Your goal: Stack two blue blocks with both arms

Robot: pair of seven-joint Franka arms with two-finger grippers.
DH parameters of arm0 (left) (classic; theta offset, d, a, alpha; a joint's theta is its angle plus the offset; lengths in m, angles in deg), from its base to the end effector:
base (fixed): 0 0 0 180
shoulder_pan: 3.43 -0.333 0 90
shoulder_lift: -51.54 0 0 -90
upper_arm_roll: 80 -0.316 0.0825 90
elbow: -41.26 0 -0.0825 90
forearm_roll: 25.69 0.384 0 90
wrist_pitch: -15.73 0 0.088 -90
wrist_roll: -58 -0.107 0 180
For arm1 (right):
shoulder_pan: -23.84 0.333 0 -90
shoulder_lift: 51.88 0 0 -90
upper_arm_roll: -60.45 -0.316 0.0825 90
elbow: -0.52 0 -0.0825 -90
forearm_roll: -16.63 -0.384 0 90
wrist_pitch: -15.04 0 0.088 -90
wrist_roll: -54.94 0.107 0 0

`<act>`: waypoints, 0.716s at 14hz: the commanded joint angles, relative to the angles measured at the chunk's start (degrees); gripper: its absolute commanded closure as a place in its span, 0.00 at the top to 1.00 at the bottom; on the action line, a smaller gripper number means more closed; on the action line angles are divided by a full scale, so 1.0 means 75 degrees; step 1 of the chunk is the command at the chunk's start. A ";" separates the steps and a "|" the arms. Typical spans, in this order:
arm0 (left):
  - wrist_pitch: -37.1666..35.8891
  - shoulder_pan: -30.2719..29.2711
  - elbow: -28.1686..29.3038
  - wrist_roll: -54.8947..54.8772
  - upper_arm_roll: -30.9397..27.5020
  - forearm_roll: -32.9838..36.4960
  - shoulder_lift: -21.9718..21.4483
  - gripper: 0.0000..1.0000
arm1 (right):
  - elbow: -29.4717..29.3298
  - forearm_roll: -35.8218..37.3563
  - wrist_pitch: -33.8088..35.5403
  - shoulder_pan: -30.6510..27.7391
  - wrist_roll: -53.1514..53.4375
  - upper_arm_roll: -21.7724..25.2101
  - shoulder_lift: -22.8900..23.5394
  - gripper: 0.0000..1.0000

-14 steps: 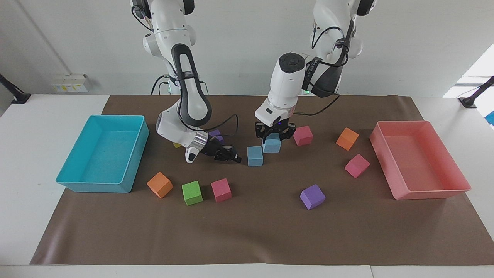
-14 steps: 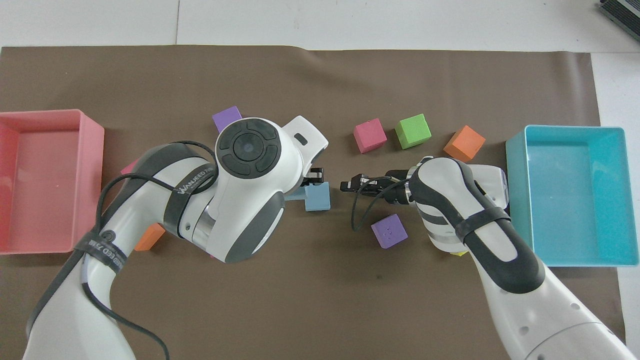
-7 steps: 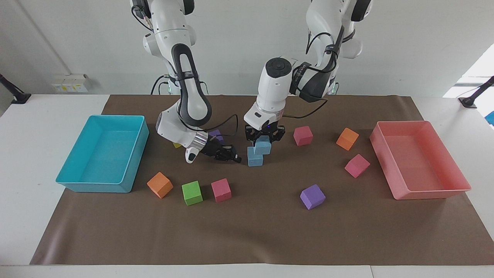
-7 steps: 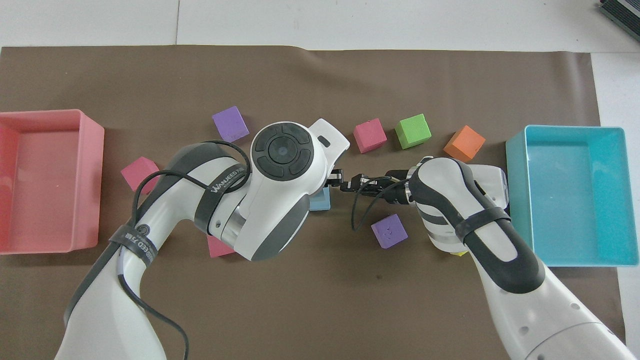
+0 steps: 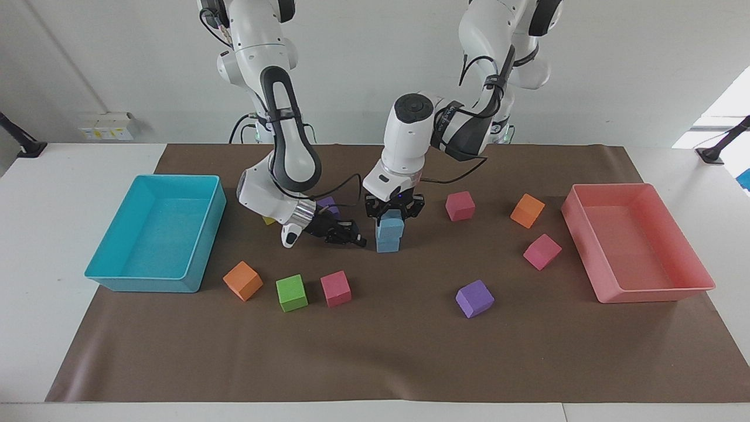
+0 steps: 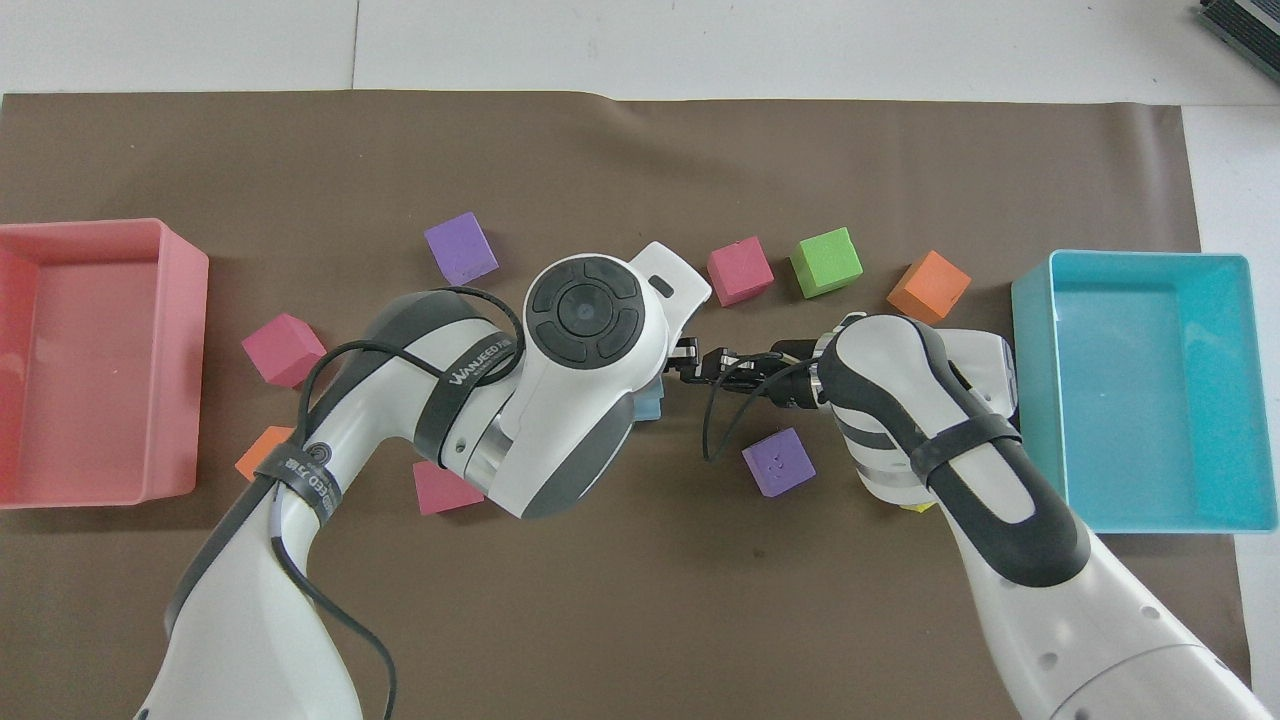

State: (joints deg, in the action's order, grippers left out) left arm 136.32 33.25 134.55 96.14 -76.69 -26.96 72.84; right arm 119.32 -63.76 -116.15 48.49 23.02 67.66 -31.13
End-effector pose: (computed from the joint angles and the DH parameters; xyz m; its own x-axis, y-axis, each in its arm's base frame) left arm 0.5184 -0.4305 0.4159 0.9983 -0.0142 0.0570 -0.0197 -0.9951 0.0970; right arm 0.5528 0.1983 0.2548 0.9829 -0.1724 -0.0643 -0.1562 -0.5975 -0.7865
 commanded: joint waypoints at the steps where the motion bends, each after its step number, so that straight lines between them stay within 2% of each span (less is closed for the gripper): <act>1: 0.0106 0.0195 -0.0098 0.0141 -0.0124 0.0099 0.0171 0.15 | 0.0215 -0.0296 -0.0226 0.0006 -0.0350 -0.0059 -0.0177 0.00; 10: 0.0352 0.0172 0.0277 0.0141 -0.0124 0.0087 0.0124 0.15 | 0.0215 -0.0296 -0.0215 0.0006 -0.0350 -0.0059 -0.0177 0.00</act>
State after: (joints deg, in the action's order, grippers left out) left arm 137.59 33.64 135.36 96.20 -76.73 -26.96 74.31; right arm 119.32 -63.76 -116.15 48.49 23.02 67.66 -31.13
